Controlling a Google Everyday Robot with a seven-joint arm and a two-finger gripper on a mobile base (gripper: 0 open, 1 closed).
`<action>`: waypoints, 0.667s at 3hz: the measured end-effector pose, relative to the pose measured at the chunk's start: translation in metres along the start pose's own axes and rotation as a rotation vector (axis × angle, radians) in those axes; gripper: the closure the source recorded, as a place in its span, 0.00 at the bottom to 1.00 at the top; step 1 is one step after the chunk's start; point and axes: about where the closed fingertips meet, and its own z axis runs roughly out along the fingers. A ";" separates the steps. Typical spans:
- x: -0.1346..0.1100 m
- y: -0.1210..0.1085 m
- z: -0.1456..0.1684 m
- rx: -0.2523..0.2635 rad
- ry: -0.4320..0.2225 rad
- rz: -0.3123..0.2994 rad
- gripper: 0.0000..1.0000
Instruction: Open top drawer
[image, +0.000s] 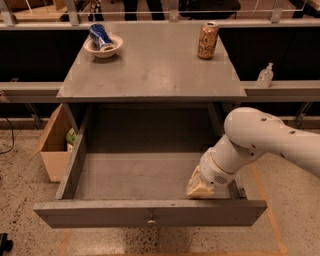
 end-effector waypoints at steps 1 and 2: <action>0.000 -0.014 -0.010 0.071 -0.012 0.004 1.00; -0.004 -0.033 -0.035 0.198 -0.045 0.002 1.00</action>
Offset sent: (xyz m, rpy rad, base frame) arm 0.0658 -0.0322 0.0626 0.0343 -0.3511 -0.1724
